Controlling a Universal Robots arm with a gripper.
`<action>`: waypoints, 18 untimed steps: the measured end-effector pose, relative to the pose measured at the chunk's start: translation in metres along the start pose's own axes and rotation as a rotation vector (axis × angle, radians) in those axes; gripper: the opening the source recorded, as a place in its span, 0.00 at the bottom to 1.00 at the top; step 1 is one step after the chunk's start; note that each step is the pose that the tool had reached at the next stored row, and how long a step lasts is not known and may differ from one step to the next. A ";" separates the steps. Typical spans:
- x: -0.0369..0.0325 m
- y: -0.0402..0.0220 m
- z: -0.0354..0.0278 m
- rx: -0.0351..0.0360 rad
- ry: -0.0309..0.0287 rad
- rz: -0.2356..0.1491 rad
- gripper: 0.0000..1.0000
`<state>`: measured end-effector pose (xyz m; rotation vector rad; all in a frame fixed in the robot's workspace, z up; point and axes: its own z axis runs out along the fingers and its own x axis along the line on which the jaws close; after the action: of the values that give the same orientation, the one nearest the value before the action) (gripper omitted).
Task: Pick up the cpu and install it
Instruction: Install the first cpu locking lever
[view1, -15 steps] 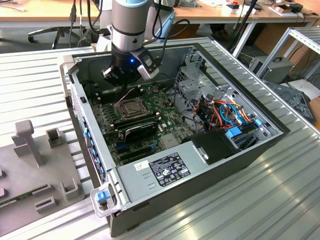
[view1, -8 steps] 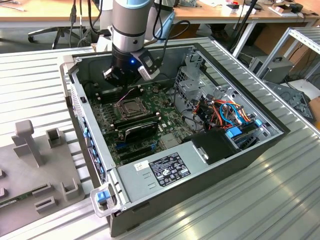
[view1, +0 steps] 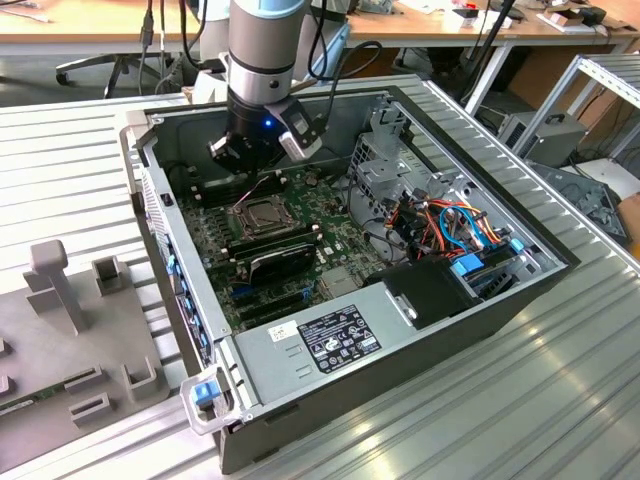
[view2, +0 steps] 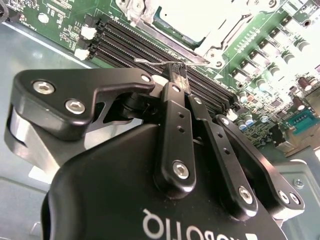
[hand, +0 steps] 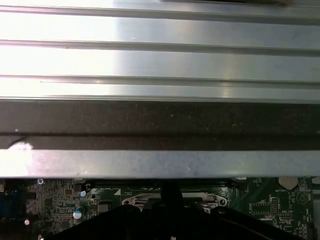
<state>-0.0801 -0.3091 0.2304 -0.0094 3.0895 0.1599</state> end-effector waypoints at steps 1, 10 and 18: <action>-0.0002 0.0002 0.0003 -0.0001 -0.0001 0.000 0.11; -0.0031 0.0005 0.0029 0.0000 0.0000 0.000 0.11; -0.0066 0.0001 0.0064 0.0000 0.0000 0.000 0.11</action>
<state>-0.0733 -0.3083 0.2244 -0.0089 3.0895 0.1598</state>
